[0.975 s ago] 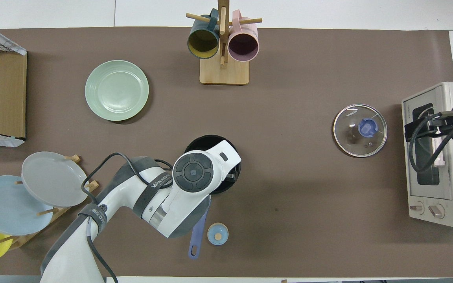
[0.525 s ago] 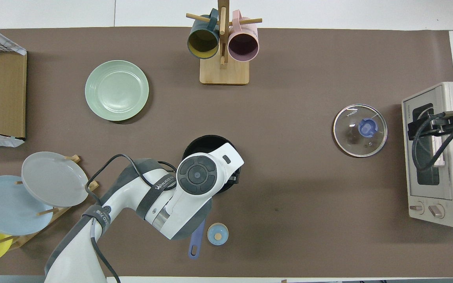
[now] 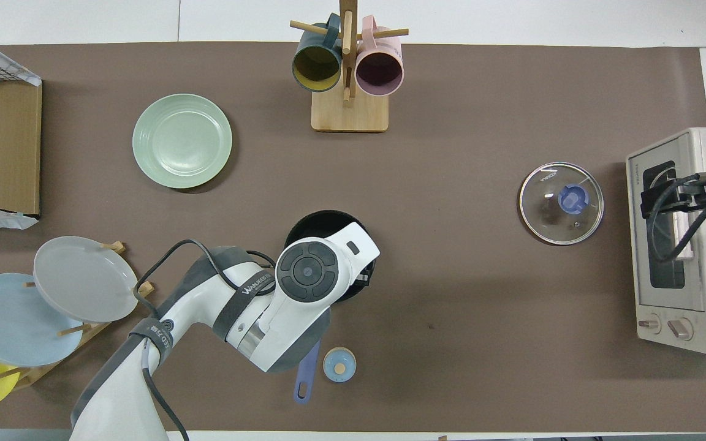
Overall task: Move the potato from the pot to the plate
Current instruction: 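Close the left gripper on the yellow potato in the saucepan, then lift the potato with the left gripper toward the green plate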
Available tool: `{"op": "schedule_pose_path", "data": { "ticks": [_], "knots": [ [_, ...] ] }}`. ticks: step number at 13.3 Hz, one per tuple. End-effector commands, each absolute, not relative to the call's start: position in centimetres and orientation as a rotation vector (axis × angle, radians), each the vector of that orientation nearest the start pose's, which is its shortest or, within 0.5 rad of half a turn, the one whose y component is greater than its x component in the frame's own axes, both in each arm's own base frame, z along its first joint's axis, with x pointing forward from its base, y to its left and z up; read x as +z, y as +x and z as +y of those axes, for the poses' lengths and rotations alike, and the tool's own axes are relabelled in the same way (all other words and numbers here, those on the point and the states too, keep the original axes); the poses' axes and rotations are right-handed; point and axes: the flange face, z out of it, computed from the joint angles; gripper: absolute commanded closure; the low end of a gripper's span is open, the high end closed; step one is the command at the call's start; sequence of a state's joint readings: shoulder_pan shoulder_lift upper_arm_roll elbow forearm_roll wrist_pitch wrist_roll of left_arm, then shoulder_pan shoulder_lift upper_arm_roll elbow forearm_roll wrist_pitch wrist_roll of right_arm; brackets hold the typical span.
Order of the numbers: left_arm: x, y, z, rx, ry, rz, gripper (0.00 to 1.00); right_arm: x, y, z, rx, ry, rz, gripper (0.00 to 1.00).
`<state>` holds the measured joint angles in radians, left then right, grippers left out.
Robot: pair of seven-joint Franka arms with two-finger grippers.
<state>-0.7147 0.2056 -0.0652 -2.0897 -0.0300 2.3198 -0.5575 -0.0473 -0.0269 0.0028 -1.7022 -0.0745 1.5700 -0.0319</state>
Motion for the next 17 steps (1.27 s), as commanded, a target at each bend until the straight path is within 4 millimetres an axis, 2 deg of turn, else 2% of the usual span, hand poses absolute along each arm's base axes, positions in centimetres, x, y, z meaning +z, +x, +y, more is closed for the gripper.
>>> {"op": "schedule_pose_path", "data": {
  "ticks": [1,3,6,8,9,10,12,13,15,17],
  "knots": [
    [34.2,41.6,-40.6,0.007,-3.175,0.312,1.0,58.0,53.8,-3.5,0.151,-3.204,-0.011,0.0],
    [37.5,42.4,-41.1,0.03,-3.166,0.312,1.0,58.2,53.6,-2.9,0.15,-3.205,-0.028,0.0],
    [42.7,44.4,-40.4,0.044,-3.166,0.28,1.0,58.4,53.7,-2.8,0.138,-3.206,-0.031,0.0],
    [46.0,47.0,-38.5,0.048,-3.171,0.253,1.0,59.3,53.8,-2.7,0.111,-3.208,-0.029,0.0],
    [47.8,49.1,-36.9,0.034,-3.181,0.258,1.0,59.5,53.7,-2.4,0.108,-3.207,-0.031,0.0],
    [49.4,51.9,-33.8,0.022,-3.197,0.235,1.0,59.7,53.6,-2.5,0.103,-3.206,-0.026,0.0],
    [50.8,57.2,-28.6,0.018,-3.207,0.23,1.0,59.7,53.6,-2.9,0.1,-3.201,-0.011,0.0],
    [50.8,59.8,-25.1,0.013,-3.213,0.18,1.0,59.7,53.6,-3.0,0.1,-3.198,-0.009,0.0],
    [49.6,63.6,-21.0,-0.006,-3.221,0.15,1.0,59.7,53.6,-3.0,0.1,-3.196,-0.008,0.0],
    [46.3,67.2,-16.9,-0.003,-3.218,0.114,1.0,59.7,53.7,-2.8,0.085,-3.199,-0.014,0.0]
  ]
}}
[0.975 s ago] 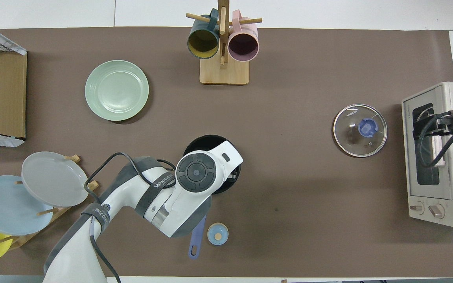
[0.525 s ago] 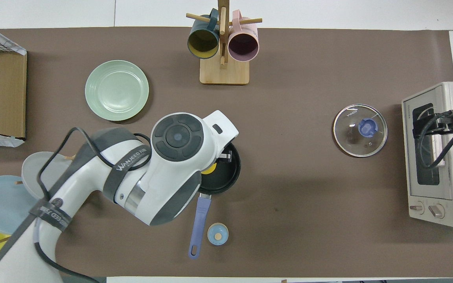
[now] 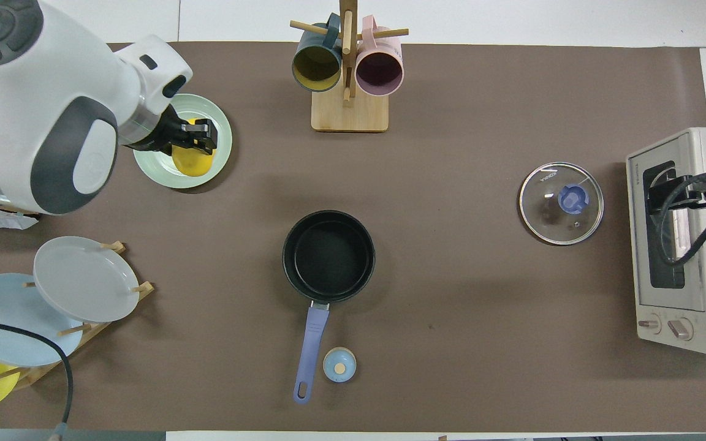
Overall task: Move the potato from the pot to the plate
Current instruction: 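Lower the potato onto the green plate and open the left gripper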
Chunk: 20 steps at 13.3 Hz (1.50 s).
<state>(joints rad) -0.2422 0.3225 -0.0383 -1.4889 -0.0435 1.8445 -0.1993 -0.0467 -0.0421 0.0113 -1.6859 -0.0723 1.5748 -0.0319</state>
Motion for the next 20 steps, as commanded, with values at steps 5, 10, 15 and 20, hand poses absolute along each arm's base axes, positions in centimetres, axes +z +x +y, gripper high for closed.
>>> {"op": "schedule_pose_path", "data": {
  "ticks": [5,10,15,20],
  "knots": [
    [37.7,68.9,-13.0,-0.032,-3.196,0.085,1.0,59.7,53.7,-3.0,0.09,-3.197,-0.009,0.0],
    [33.0,67.8,-11.4,-0.041,-3.19,0.037,1.0,59.7,53.7,-2.8,0.085,-3.197,-0.014,0.0],
    [36.1,68.7,-11.2,-0.131,-3.193,0.047,0.0,59.7,53.7,-2.8,0.085,-3.197,-0.014,0.0],
    [50.3,66.6,-8.9,-0.324,-3.181,0.008,0.0,59.7,53.7,-2.9,0.085,-3.197,-0.011,0.0]
  ]
}}
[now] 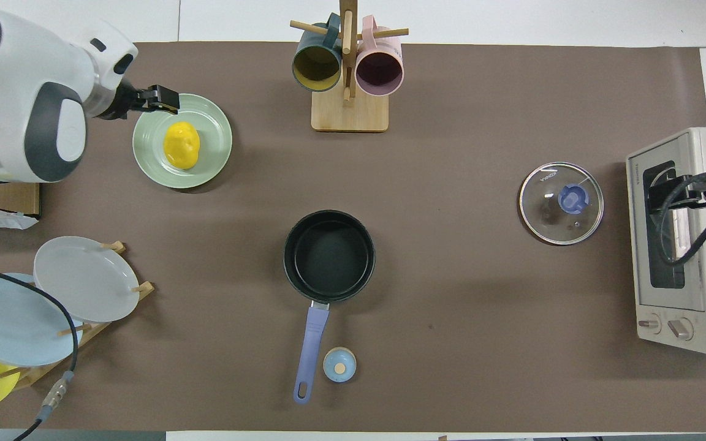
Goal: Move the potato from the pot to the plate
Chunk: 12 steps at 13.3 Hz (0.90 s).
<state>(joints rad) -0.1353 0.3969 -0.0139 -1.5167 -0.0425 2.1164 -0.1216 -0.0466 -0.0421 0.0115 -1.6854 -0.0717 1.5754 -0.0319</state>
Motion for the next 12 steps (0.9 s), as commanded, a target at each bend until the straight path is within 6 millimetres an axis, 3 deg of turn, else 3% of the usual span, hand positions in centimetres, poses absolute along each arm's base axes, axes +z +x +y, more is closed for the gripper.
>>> {"op": "schedule_pose_path", "data": {
  "ticks": [1,3,5,8,12],
  "knots": [
    [53.8,65.1,-8.4,-0.322,-3.179,0.005,0.0,59.7,53.7,-2.9,0.085,-3.197,-0.011,0.0],
    [59.6,61.4,-7.5,-0.295,-3.162,0.008,0.0,59.7,53.7,-2.9,0.085,-3.197,-0.011,0.0],
    [63.2,57.2,-7.1,-0.17,-3.158,0.014,0.0,59.7,53.7,-2.9,0.088,-3.197,-0.014,0.0],
    [63.4,53.5,-6.7,-0.013,-3.152,0.022,0.0,59.7,53.7,-2.9,0.088,-3.197,-0.011,0.0],
    [61.2,51.7,-6.6,0.102,-3.154,0.012,0.0,59.7,53.6,-2.9,0.092,-3.197,-0.011,0.0]
  ]
}}
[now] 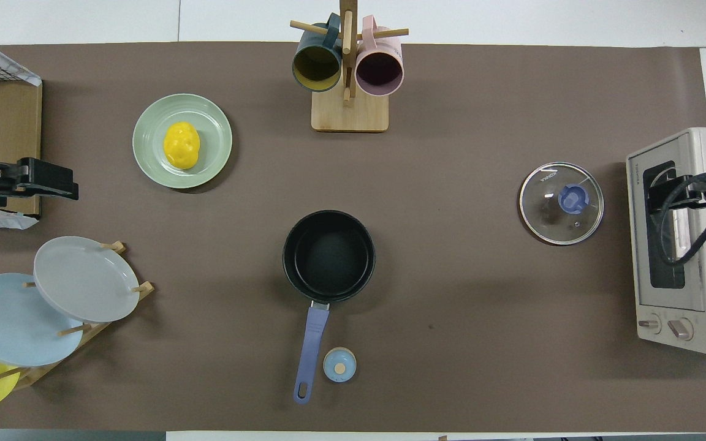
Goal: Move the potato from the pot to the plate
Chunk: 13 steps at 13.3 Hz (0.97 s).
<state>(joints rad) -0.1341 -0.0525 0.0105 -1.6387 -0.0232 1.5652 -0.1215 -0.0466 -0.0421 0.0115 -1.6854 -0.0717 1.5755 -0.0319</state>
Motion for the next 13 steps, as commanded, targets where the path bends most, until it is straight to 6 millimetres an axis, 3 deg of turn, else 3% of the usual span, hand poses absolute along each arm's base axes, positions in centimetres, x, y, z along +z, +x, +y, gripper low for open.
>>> {"op": "schedule_pose_path", "data": {
  "ticks": [1,4,13],
  "knots": [
    [61.3,51.6,-6.5,0.129,-3.152,0.01,0.0,59.7,53.6,-2.9,0.092,-3.197,-0.011,0.0],
    [63.3,52.2,-5.7,0.165,-3.149,-0.011,0.0,59.7,53.7,-2.9,0.09,-3.197,-0.011,0.0],
    [62.6,52.3,-5.1,0.15,-3.155,0.036,0.0,59.7,53.6,-3.0,0.095,-3.197,-0.009,0.0]
  ]
}}
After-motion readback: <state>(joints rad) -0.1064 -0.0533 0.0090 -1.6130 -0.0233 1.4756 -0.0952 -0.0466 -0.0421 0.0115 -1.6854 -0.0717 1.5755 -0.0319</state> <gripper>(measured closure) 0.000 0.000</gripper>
